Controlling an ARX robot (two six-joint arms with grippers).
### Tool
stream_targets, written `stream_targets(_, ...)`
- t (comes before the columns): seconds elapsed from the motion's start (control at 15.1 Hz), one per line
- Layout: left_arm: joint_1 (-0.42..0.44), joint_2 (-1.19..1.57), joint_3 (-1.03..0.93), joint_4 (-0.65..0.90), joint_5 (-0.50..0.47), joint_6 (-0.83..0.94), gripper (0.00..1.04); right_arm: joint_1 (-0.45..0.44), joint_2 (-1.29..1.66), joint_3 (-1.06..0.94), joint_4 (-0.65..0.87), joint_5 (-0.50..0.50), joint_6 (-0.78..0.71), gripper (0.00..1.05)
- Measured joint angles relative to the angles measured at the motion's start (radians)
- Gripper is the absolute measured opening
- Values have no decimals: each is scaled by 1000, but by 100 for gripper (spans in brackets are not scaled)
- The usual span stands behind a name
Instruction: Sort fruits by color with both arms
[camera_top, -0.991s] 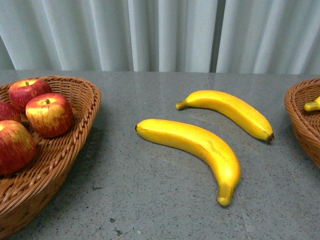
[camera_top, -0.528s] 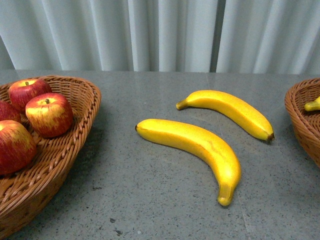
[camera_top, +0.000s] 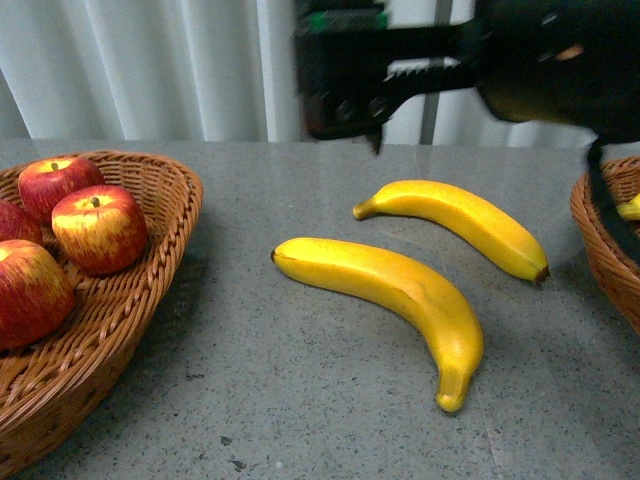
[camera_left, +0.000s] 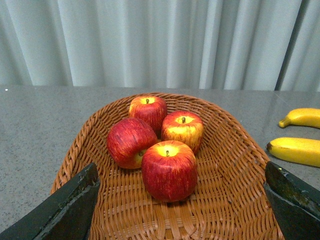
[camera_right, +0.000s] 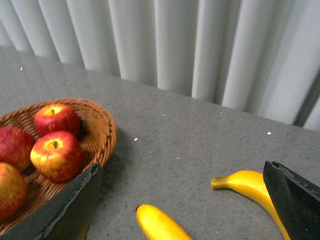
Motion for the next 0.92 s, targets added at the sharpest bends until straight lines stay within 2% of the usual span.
stream_targets(0.46,0,0,0,0,0,0,98,16,201,90,-175,4,-111,98)
stream_targets(0.92,0,0,0,0,0,0,98,-58,280,165,-395,15,-214,98)
